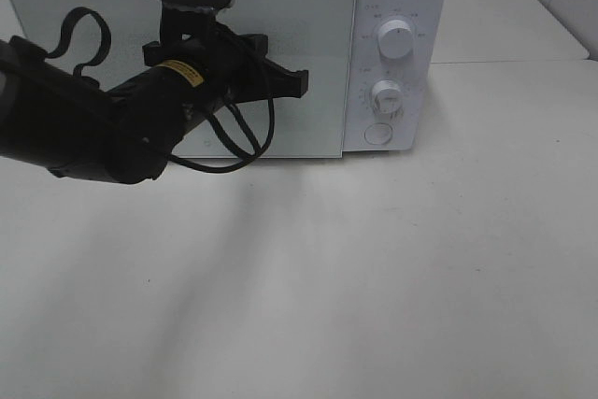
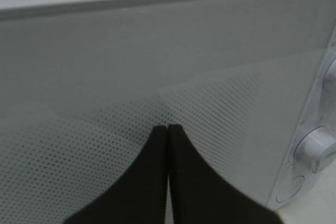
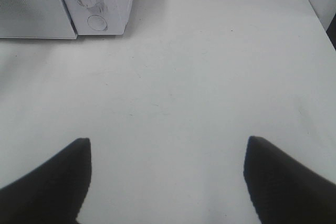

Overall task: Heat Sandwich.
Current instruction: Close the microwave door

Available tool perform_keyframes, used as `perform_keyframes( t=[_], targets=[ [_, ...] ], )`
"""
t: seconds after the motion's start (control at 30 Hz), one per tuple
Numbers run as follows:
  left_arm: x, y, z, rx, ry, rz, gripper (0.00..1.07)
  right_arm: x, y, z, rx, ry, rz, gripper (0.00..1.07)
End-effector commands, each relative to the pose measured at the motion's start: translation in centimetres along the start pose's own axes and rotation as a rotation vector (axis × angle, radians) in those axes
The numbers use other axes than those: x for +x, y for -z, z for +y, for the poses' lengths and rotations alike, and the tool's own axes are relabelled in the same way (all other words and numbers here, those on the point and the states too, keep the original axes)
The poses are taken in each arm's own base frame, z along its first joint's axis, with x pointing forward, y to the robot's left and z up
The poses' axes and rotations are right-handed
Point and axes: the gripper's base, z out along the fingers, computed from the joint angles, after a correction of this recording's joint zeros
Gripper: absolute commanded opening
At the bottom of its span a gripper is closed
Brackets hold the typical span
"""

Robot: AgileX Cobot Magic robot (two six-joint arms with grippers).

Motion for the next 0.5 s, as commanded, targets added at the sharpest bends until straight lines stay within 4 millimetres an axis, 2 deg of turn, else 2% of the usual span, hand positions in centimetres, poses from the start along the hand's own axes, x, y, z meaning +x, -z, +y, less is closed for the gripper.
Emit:
perform_keyframes(
  t=[0.03,0.27,0.5],
  targets=[
    [-0.9,-1.2,0.4,-0.038,0.025,-0.049,0.00,0.2,0.3,0.0,-0.004,0.001,-0.037,0.76],
    [-1.0,-2.9,0.3,-0.077,0.043,-0.045,0.00,0.2,0.3,0.0,-0.005,0.001,-0.037,0.76],
    [-0.9,-3.0,0.2,-0.073,0.029,-0.031,0.00,0.2,0.3,0.0,-0.005,0.001,-0.037,0.76]
  ],
)
